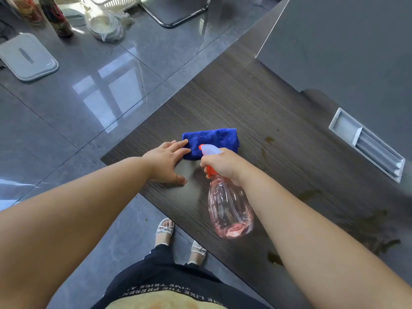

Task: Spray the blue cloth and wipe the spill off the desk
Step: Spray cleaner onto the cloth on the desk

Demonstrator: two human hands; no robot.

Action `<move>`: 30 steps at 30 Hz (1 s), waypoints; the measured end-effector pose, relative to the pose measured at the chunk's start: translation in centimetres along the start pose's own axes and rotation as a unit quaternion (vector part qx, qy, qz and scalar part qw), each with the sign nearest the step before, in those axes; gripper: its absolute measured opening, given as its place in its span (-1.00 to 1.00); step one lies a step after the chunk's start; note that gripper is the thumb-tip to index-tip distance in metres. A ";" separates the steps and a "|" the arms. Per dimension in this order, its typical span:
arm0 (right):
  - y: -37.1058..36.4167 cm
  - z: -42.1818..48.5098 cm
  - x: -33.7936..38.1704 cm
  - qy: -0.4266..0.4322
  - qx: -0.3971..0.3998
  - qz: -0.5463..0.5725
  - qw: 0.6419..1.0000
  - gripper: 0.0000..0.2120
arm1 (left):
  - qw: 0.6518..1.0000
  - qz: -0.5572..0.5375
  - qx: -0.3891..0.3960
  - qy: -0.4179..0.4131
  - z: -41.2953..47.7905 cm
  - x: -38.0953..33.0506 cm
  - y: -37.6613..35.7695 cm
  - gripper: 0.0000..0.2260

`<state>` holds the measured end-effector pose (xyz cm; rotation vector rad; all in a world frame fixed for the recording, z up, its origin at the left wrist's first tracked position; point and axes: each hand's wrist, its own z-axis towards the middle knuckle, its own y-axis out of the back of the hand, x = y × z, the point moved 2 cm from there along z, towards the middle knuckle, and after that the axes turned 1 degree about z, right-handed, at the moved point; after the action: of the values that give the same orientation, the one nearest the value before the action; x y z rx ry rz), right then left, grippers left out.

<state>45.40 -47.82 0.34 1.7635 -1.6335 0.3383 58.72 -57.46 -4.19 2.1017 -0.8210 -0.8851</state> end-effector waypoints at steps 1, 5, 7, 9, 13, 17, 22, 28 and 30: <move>-0.3 -0.1 0.0 -0.002 0.001 -0.004 1.000 -0.64 | 1.000 0.004 0.000 -0.003 0.0 0.1 -0.1 -0.18; -0.8 -0.3 -0.1 0.012 0.003 -0.040 0.999 -0.64 | 1.000 0.016 0.002 -0.012 0.1 0.4 -0.3 -0.19; -0.6 -0.4 -0.5 0.008 0.004 -0.045 0.999 -0.64 | 1.000 0.016 0.002 -0.016 0.2 0.4 -0.3 -0.21; -0.4 -0.4 -0.8 -0.002 0.001 -0.019 1.000 -0.74 | 1.000 0.019 0.003 -0.019 0.1 0.4 -0.3 -0.23; 0.4 -0.2 -0.7 0.016 -0.032 0.010 0.999 -0.70 | 1.000 0.021 0.007 -0.020 0.0 0.4 -0.3 -0.27; 0.4 0.0 -0.3 0.017 -0.013 0.018 1.000 -0.48 | 1.000 0.024 0.013 -0.015 -0.1 0.2 -0.3 -0.29; 0.3 0.1 0.2 0.019 -0.014 0.040 0.999 -0.47 | 1.000 0.021 0.017 -0.007 -0.1 0.1 -0.2 -0.29; 1.6 0.2 -0.8 0.011 -0.054 0.053 0.997 -0.53 | 1.000 0.014 0.015 0.000 -0.3 -0.2 0.1 -0.29; 2.6 0.1 -1.3 0.006 -0.083 0.057 0.995 -0.59 | 1.000 0.011 0.012 0.003 -0.3 -0.4 0.1 -0.28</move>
<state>42.71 -46.78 0.30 1.5461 -1.7066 0.2558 58.72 -57.10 -3.79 2.1112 -0.8532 -0.8610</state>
